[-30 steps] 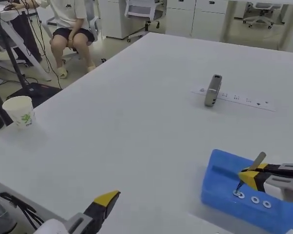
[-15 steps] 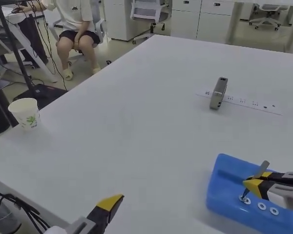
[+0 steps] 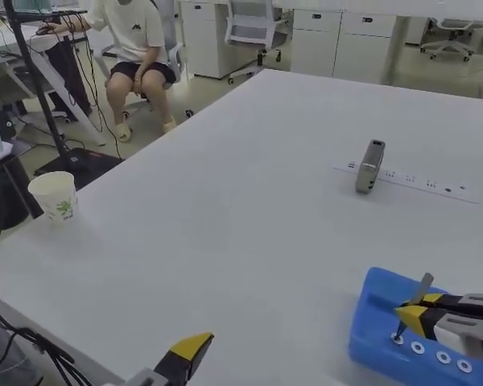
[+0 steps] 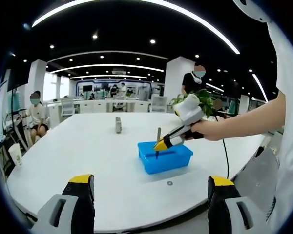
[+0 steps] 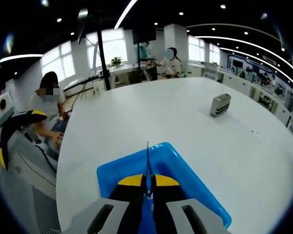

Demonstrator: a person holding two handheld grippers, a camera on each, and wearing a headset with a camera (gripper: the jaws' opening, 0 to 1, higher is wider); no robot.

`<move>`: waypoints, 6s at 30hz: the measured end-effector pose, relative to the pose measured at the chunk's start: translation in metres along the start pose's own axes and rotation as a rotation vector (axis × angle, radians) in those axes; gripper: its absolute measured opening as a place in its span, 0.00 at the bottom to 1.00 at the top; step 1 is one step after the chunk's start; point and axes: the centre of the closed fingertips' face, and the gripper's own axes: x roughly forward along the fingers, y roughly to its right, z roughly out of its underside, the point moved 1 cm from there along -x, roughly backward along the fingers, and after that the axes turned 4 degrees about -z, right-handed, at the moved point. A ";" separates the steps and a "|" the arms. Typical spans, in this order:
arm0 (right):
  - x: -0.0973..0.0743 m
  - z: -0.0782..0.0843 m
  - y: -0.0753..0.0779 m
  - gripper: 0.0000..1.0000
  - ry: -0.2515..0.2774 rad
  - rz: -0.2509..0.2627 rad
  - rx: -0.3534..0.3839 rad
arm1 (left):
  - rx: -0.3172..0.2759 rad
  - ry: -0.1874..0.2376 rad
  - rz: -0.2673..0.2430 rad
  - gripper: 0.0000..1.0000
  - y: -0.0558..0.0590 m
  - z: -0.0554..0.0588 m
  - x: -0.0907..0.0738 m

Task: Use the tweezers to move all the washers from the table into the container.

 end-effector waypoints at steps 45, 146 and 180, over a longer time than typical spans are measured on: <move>-0.056 -0.008 -0.069 0.02 0.164 -0.029 0.048 | 0.006 -0.008 0.012 0.99 0.001 0.001 0.001; -0.025 0.025 -0.104 0.02 0.106 -0.064 -0.124 | 0.012 -0.052 0.047 0.99 0.005 0.005 0.005; -0.045 -0.039 -0.032 0.03 0.350 0.045 0.099 | 0.021 -0.051 0.054 0.97 0.007 0.004 0.005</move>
